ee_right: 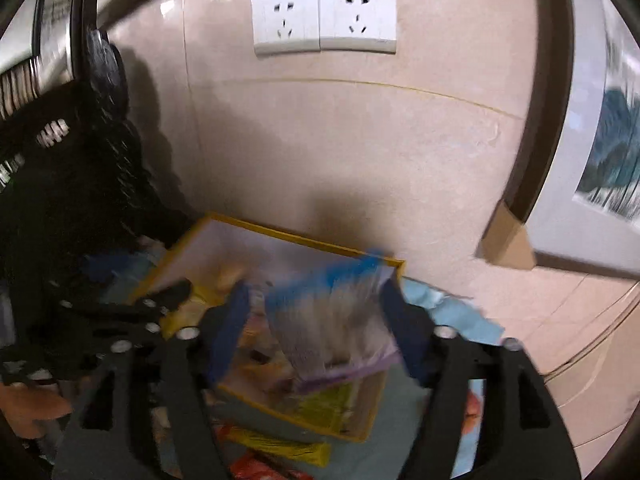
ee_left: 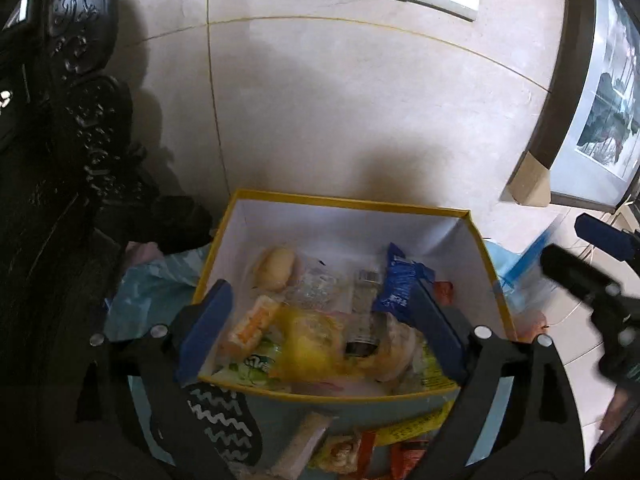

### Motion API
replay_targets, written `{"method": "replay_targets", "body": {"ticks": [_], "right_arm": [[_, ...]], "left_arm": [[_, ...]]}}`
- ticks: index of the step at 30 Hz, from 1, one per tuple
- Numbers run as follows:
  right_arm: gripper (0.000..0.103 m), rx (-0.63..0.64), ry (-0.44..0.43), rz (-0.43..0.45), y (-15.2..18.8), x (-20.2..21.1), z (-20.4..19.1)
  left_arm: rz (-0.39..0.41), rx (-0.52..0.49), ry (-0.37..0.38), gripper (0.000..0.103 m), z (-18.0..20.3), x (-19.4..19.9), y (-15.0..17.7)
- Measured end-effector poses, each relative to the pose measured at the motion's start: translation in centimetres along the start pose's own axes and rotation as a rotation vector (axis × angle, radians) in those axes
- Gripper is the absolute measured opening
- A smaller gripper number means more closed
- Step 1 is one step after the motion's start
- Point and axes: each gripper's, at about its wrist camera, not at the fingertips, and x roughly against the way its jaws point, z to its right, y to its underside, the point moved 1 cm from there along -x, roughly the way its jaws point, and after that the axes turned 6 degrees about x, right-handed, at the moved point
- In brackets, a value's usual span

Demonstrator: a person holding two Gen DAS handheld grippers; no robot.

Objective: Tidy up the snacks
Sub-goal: 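Grasp the clear bread packet with yellow label using the left gripper while the right grasps the red biscuit packet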

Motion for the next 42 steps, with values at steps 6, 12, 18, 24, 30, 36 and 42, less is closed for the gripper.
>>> {"method": "replay_targets", "body": {"ticks": [6,12,18,24,30,36,42], "right_arm": [[0.073,-0.051,-0.030,-0.015,2.2,0.9,1.0],[0.073,-0.086,-0.064,-0.059,6.0,2.4,1.0],[0.073,-0.096,-0.117,-0.181,13.9,2.2,-2.2],[0.073,-0.174,-0.140,-0.306,19.6,-0.1,-4.1],[0.073,-0.174,-0.144,-0.353,20.4,-2.1,-5.5],[0.073,-0.177,-0.147,-0.370,20.4,-4.0,-6.1],[0.077,-0.108,-0.161,-0.412,19.8,-6.9,-8.0]], "left_arm": [[0.027,-0.058,0.004,0.092,-0.7,1.7,1.0],[0.008,-0.009,-0.008,0.092,-3.4,3.4,3.6],[-0.050,-0.002,-0.042,0.092,-6.3,3.6,11.5],[-0.197,0.056,-0.105,0.092,-10.2,1.1,18.8],[-0.228,-0.036,-0.121,0.092,-10.0,-0.5,20.5],[-0.248,-0.054,-0.111,0.092,-9.4,-2.5,21.0],[-0.261,-0.070,-0.087,0.093,-8.9,-3.7,21.4]]}}
